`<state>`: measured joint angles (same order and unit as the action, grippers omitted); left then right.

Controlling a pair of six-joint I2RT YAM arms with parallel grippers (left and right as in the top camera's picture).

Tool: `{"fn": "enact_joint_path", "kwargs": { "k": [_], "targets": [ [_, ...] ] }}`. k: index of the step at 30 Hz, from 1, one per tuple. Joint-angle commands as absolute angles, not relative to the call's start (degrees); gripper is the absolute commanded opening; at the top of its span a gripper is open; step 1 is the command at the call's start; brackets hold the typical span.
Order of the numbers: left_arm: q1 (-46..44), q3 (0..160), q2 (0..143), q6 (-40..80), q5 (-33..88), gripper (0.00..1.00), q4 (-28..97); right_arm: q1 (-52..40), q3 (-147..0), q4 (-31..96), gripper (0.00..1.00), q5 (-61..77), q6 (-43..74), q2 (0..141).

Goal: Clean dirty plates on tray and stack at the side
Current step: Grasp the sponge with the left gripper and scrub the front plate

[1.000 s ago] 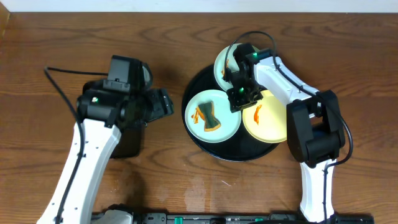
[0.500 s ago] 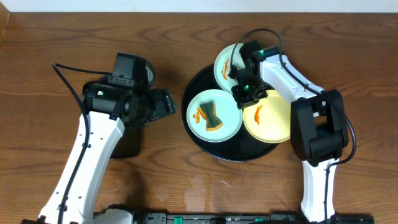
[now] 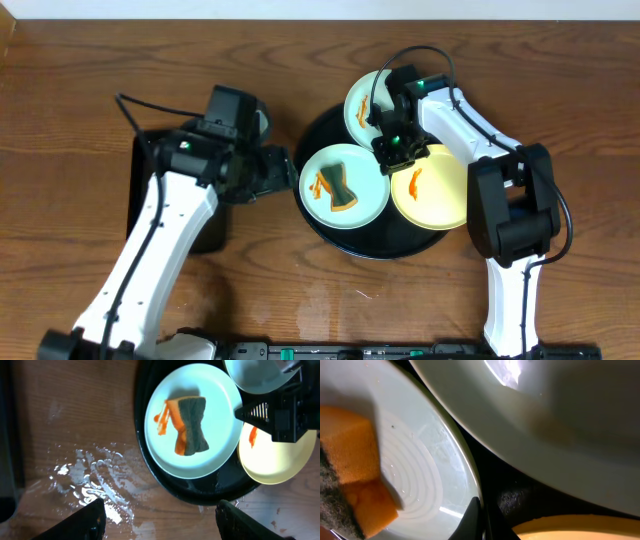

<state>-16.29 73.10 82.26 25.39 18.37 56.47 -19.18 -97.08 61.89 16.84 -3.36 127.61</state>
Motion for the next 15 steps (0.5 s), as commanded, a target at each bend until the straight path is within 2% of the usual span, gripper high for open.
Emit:
{"fn": "enact_joint_path", "kwargs": {
  "k": [1,5,15],
  "targets": [
    [-18.0,72.5,86.9,25.6,22.5,0.71,54.8,-19.2,-98.2,61.7,0.01,18.9,-1.8,127.6],
    [-20.5,72.5,92.6,26.7,26.3,0.64,49.6,-19.2,-98.2,61.7,0.01,18.9,-0.6,127.6],
    [-24.5,72.5,104.6,31.3,26.4,0.61,40.0,-19.2,-98.2,61.7,0.01,18.9,0.0,127.6]
  ]
}}
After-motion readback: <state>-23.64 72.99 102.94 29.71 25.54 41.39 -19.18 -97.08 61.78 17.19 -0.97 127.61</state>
